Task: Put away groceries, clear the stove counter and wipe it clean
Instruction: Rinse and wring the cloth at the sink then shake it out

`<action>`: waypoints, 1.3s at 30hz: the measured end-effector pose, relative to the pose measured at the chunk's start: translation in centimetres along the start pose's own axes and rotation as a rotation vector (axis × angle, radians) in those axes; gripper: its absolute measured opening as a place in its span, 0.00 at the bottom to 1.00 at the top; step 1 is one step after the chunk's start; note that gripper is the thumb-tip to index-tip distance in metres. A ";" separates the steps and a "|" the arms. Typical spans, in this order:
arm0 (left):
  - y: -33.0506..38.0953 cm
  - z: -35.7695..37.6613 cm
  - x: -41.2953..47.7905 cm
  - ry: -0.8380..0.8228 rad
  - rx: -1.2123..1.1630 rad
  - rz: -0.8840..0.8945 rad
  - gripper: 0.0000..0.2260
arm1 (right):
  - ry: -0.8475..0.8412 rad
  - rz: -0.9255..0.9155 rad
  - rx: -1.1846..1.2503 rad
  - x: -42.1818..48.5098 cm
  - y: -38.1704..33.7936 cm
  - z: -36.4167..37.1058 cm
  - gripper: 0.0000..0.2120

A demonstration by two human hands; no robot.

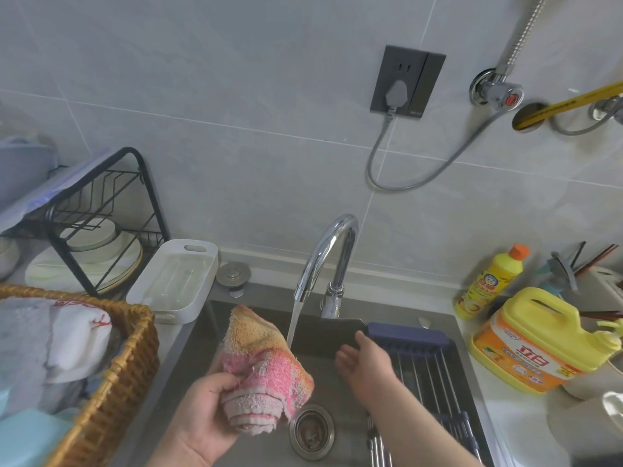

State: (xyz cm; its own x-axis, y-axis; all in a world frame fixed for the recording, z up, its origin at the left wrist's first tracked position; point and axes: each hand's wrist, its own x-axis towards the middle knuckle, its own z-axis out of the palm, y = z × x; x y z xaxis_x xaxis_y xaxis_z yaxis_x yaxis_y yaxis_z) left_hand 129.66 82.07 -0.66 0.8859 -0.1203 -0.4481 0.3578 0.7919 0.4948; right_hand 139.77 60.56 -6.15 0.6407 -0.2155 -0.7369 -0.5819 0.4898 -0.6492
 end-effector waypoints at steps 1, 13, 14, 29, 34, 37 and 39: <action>0.1 0.0 -0.1 -0.003 0.000 -0.002 0.24 | -0.003 -0.032 0.004 0.4 -0.7 0.0 0.19; 0.1 -0.3 0.2 0.012 -0.019 -0.013 0.22 | -0.028 -0.224 -0.194 1.6 -2.5 0.3 0.06; 0.1 -0.3 0.3 0.018 -0.020 -0.018 0.21 | -0.031 -0.227 -0.202 1.5 -2.6 0.4 0.06; -0.6 0.9 1.8 -0.003 0.122 -0.081 0.21 | -0.681 0.453 0.132 -5.3 3.2 1.4 0.31; 0.8 -0.2 3.2 0.113 0.340 -0.073 0.19 | -0.533 0.037 -0.125 -5.1 0.8 1.5 0.11; 0.5 0.3 4.4 0.276 0.592 0.033 0.13 | -0.480 -0.153 -0.223 -5.1 0.0 1.4 0.12; 0.0 0.2 5.4 0.318 0.740 0.092 0.08 | -0.444 -0.228 -0.261 -5.3 -0.2 1.7 0.13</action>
State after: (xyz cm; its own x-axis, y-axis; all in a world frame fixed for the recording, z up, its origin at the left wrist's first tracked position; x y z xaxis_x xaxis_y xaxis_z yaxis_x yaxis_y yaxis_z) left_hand 134.50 81.30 -2.95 0.8348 0.1904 -0.5166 0.4886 0.1761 0.8545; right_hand 137.36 63.04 -1.82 0.8812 0.1127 -0.4590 -0.4725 0.2354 -0.8493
